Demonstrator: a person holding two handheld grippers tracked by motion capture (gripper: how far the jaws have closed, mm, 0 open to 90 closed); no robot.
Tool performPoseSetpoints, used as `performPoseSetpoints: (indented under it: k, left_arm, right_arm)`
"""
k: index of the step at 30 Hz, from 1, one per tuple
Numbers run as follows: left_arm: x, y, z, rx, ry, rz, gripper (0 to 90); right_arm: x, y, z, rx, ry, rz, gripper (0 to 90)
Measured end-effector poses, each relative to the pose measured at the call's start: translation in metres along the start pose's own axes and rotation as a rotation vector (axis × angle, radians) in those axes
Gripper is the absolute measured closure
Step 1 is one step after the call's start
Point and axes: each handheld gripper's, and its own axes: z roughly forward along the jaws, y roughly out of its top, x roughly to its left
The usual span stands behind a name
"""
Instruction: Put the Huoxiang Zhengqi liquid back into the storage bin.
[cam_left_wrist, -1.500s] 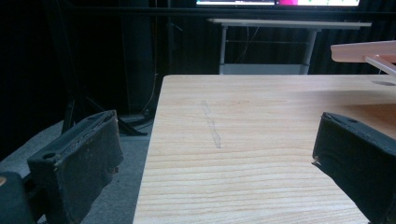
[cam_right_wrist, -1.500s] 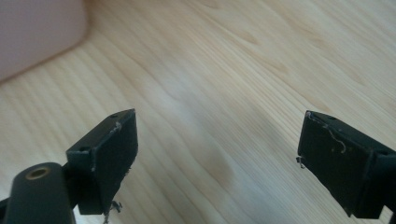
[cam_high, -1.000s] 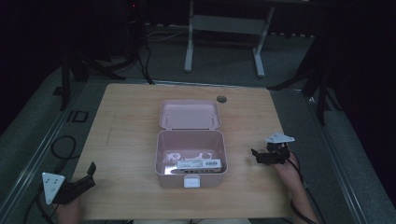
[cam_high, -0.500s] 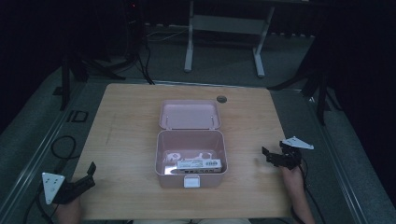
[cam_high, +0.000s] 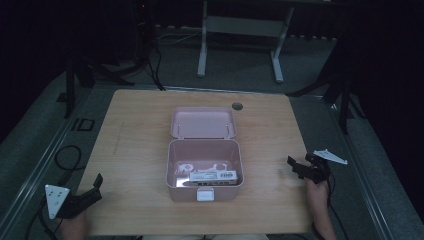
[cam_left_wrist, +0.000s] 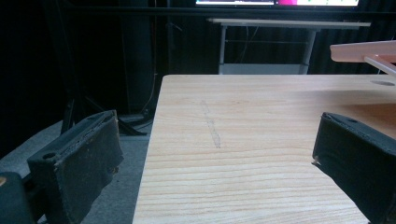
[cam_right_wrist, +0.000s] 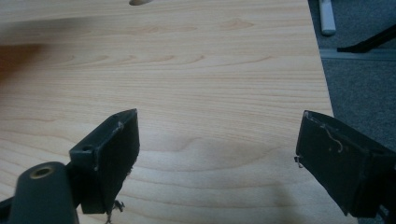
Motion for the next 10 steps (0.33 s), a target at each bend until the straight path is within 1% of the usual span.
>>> performPoseSetpoints:
  k: [5, 8, 10]
  left_arm:
    - [0.0000, -0.0001, -0.0002, -0.002, 0.000, -0.001, 1.1]
    - [0.0004, -0.0002, -0.0004, -0.004, -0.001, -0.003, 1.1]
    - [0.0004, -0.0002, -0.0004, -0.004, -0.001, -0.003, 1.1]
  right_arm:
    - [-0.0034, -0.0017, 0.0026, 0.016, -0.002, 0.013, 13.1]
    - [-0.0030, -0.0017, 0.0030, 0.016, 0.009, 0.009, 13.1]
    - [-0.0027, -0.0017, 0.0034, 0.021, 0.014, -0.003, 13.1]
